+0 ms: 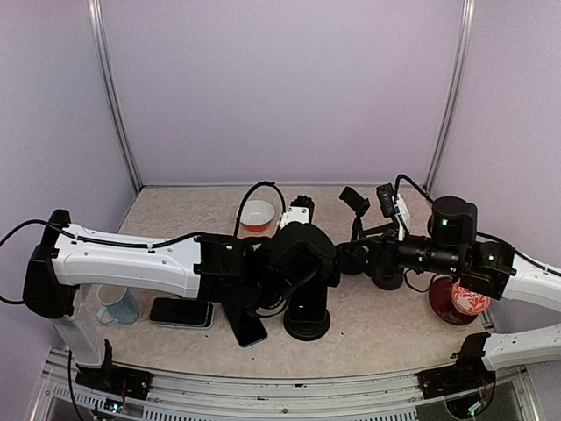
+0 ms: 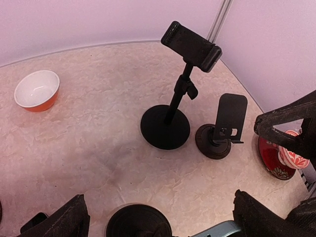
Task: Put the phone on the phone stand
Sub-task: Pick up the phone stand with the phone from the center of the board.
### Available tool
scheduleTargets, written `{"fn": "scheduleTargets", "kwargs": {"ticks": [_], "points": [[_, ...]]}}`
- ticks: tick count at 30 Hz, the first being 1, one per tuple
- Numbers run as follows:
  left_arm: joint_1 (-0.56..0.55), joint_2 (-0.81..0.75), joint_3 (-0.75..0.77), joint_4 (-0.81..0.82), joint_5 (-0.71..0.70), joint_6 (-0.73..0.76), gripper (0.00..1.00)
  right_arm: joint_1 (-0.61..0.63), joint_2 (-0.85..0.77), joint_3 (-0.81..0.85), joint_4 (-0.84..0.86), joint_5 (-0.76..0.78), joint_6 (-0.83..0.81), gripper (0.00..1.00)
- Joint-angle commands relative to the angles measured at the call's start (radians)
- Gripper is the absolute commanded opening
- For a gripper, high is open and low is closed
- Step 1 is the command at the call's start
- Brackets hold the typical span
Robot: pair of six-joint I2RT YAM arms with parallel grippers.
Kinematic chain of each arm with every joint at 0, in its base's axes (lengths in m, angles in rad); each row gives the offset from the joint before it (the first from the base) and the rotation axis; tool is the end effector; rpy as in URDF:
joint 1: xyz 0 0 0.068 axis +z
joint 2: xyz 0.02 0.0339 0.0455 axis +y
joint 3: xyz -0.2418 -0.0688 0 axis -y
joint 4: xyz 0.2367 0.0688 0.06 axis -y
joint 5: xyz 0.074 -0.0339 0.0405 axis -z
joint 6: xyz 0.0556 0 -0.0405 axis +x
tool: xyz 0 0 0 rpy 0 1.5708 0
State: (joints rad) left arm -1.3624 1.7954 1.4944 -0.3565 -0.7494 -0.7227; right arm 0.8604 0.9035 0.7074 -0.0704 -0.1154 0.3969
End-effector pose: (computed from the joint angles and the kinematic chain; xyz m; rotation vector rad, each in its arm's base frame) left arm 0.1216 -0.3918 0.2663 0.2657 2.0487 -0.4586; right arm 0.1509 0.1853 0.2821 -0.5317 1.8785 0.9669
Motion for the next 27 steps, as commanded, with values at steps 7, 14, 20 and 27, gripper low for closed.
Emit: {"fn": "scheduleTargets", "kwargs": {"ticks": [7,14,20,27], "points": [[-0.016,0.006,0.025,-0.053,-0.071,-0.022,0.89,-0.008,-0.013,-0.019,0.023,-0.011,0.014,0.84],[-0.017,-0.011,0.007,-0.005,-0.053,0.003,0.70,-0.008,-0.018,-0.015,0.014,-0.010,0.010,0.84],[-0.017,-0.039,-0.008,0.036,-0.051,0.027,0.64,-0.008,-0.027,-0.011,0.001,-0.001,0.006,0.83],[0.007,-0.085,-0.003,0.098,-0.058,0.124,0.61,-0.009,-0.025,0.002,-0.008,0.001,0.005,0.84]]}}
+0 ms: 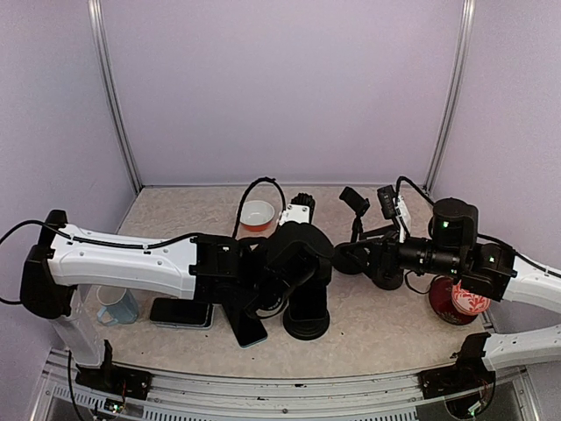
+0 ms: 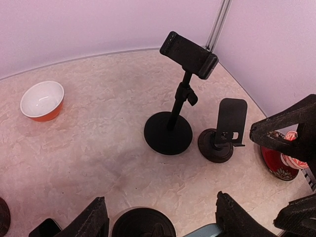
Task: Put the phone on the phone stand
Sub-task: Pick up the phone stand with the phone from the center of the board, then place the phone stand with the phone at the center of the board.
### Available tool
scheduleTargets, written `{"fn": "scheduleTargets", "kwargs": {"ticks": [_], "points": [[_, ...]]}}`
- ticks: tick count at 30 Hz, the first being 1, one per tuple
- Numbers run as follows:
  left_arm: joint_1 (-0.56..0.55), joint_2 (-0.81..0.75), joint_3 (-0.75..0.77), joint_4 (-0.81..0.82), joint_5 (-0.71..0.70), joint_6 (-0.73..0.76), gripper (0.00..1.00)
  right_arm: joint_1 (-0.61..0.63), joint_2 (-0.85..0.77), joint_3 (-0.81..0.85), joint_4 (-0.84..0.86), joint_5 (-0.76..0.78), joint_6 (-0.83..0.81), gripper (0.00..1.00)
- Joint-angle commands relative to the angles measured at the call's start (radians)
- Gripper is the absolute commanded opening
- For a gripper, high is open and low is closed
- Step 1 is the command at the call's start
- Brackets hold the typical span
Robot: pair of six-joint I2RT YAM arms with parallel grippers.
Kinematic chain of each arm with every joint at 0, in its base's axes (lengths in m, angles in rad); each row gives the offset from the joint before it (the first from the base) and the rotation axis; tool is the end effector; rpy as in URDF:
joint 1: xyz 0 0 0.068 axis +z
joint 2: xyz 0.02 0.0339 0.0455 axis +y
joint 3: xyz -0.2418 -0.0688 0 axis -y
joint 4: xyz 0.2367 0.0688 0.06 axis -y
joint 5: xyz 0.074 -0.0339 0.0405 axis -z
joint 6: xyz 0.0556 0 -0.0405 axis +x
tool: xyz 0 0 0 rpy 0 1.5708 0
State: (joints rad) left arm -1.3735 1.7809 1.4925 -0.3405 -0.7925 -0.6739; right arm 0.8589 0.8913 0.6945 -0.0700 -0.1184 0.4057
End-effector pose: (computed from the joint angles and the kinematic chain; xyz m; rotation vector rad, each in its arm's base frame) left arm 0.1184 -0.3902 0.2737 0.2821 2.0029 -0.4297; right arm 0.1496 0.1834 0.2801 -0.5247 1.8827 0.9742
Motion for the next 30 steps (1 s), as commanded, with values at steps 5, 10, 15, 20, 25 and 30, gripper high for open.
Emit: {"fn": "scheduleTargets", "kwargs": {"ticks": [5,10,15,20,25,30], "points": [[0.068,-0.109,-0.008,0.168,0.024,0.176,0.61,-0.006,-0.009,0.026,-0.019,0.009,-0.008,0.83],[0.160,-0.131,-0.020,0.278,0.139,0.293,0.61,-0.007,-0.011,0.032,-0.029,0.017,-0.011,0.83],[0.253,-0.129,-0.003,0.396,0.238,0.433,0.61,-0.006,-0.014,0.030,-0.036,0.022,-0.010,0.84],[0.381,-0.060,0.091,0.453,0.385,0.497,0.61,-0.006,-0.017,0.026,-0.038,0.029,-0.008,0.83],[0.461,0.052,0.227,0.522,0.465,0.618,0.60,-0.006,-0.020,0.020,-0.041,0.038,-0.007,0.83],[0.539,0.201,0.401,0.534,0.590,0.618,0.60,-0.006,-0.010,0.024,-0.049,0.046,-0.009,0.83]]}}
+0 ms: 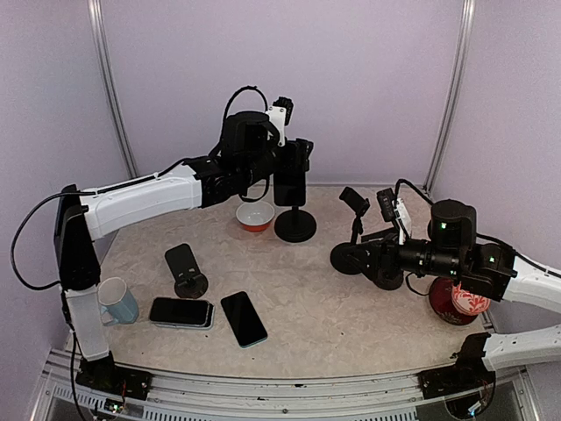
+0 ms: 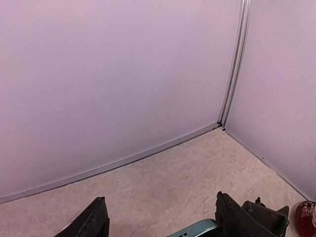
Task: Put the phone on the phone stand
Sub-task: Place the phone stand with the phone at the center of the board.
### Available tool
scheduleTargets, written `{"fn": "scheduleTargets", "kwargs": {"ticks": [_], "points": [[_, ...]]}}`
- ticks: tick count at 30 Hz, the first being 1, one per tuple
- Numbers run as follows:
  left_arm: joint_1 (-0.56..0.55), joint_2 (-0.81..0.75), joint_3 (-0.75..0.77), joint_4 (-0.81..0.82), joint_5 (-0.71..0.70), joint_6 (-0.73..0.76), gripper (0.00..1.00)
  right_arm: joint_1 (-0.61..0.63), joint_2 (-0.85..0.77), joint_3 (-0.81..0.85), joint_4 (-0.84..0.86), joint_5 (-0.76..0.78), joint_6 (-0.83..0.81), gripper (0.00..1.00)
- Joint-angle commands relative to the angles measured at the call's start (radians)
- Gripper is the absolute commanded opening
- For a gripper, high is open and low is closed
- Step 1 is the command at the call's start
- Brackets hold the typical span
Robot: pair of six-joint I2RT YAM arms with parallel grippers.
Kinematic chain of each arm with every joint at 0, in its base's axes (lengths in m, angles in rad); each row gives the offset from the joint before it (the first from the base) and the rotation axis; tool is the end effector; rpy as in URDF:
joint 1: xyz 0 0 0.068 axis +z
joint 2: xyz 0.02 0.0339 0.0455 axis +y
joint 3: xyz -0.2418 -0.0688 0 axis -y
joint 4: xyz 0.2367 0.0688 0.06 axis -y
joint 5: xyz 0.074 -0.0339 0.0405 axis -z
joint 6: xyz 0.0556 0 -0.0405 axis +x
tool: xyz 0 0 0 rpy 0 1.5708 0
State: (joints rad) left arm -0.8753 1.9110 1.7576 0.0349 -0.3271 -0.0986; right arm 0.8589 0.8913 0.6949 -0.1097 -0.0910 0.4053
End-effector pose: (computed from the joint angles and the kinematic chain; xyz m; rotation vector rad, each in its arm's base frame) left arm 0.3146 -0.3490 0.3496 0.4096 1.6535 -0.4546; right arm 0.1499 0.1814 0.2753 -0.5117 1.9224 0.9338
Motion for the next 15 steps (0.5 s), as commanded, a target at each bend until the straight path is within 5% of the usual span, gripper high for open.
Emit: {"fn": "scheduleTargets", "kwargs": {"ticks": [1,15], "points": [[0.048,0.098,0.164,0.169,0.133,0.064,0.60,-0.006,-0.009,0.024,-0.014,0.023,-0.011,0.84],[0.148,0.470,0.522,0.360,0.261,0.120,0.59,-0.007,-0.047,-0.001,-0.061,0.070,0.002,0.83]]}}
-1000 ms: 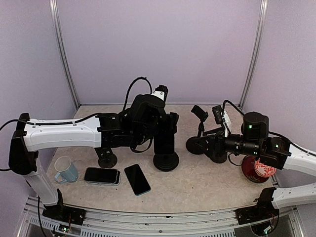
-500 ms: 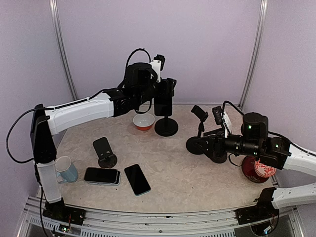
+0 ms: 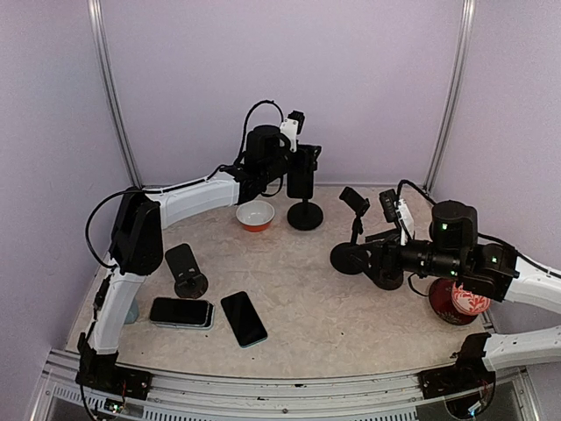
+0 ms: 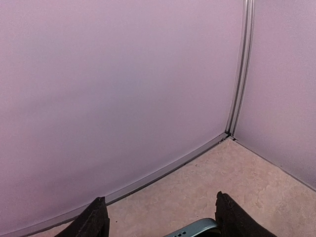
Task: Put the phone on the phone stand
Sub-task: Place the phone stand with the phone at the center of the board.
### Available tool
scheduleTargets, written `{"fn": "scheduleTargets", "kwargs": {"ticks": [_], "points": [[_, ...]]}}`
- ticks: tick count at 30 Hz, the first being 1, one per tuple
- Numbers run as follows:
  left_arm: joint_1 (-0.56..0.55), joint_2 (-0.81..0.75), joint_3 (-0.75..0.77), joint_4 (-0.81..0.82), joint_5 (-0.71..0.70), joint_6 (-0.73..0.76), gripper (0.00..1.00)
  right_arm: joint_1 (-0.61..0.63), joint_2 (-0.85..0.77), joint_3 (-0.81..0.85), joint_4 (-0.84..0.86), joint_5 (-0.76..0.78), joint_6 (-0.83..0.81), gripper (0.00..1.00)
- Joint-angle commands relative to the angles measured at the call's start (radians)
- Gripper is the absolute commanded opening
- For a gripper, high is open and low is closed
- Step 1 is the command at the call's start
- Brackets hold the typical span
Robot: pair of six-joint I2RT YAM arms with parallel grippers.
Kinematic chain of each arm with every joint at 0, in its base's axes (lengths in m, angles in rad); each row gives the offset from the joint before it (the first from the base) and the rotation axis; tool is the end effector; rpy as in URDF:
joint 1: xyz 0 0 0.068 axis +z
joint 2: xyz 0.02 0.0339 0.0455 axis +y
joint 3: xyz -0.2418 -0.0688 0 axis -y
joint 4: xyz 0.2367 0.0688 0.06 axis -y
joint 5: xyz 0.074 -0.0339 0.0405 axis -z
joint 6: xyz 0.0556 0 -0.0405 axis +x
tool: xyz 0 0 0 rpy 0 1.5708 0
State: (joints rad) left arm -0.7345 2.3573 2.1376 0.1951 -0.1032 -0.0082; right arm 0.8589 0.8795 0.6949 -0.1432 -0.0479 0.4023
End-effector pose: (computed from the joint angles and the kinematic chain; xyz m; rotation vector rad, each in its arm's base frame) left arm 0.4228 -0.3741 0.2881 0.4977 1.5389 -0.4942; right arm 0.1497 0.1775 0.2736 -0.4865 1.9421 0.8841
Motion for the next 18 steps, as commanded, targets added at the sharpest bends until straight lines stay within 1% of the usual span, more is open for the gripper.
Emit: {"fn": "scheduleTargets", "kwargs": {"ticks": [1,3,7,11,18], "points": [[0.007,0.039,0.156,0.207,0.026,0.036,0.58,-0.006,-0.039,-0.004,-0.032,0.030,0.007,0.84],[0.009,0.054,0.162,0.227,-0.013,0.040,0.58,-0.007,-0.048,-0.006,-0.039,0.038,0.010,0.83],[0.009,0.064,0.150,0.249,-0.025,0.042,0.59,-0.006,-0.054,-0.008,-0.047,0.043,0.009,0.84],[0.007,0.075,0.128,0.267,-0.040,0.049,0.65,-0.006,-0.046,-0.006,-0.044,0.037,0.010,0.83],[-0.002,0.078,0.071,0.310,-0.089,0.081,0.68,-0.006,-0.046,-0.011,-0.035,0.028,0.016,0.83]]}}
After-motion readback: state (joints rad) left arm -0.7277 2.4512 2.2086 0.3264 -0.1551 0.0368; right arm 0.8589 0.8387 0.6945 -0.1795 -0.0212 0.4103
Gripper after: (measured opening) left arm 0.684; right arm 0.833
